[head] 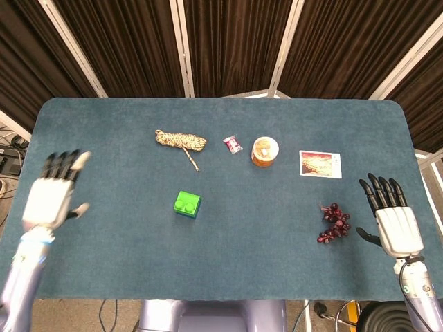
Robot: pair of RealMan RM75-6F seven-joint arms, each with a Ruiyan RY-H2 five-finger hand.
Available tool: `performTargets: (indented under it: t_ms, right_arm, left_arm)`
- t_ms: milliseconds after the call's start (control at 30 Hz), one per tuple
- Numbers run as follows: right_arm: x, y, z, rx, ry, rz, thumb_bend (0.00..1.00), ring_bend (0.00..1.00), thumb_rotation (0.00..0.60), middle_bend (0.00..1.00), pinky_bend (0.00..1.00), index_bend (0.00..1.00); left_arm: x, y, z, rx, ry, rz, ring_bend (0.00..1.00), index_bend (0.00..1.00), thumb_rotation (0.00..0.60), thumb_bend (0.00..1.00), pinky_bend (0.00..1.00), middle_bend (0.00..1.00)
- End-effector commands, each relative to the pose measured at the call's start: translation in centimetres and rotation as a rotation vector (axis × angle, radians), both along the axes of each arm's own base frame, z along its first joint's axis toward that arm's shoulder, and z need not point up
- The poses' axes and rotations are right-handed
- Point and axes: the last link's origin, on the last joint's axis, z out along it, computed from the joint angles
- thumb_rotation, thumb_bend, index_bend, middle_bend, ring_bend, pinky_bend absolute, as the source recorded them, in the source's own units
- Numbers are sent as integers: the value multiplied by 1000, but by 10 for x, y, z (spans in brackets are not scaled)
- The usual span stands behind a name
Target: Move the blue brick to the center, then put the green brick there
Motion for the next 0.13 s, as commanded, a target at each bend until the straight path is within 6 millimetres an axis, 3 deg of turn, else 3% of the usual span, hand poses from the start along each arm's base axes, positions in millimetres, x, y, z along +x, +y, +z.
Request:
performTargets:
  t_ms: [33,133]
  right_arm:
    - [2,0,2,-4,-6,2,0,0,600,0,0,0]
    - [5,0,2,-1,-9,8,0,0,600,0,0,0]
  left_arm:
    - [-33,-41,5,6,-18,37,0,0,600,0,0,0]
    - [-42,-52,8,13,-32,41,0,0,600,0,0,0]
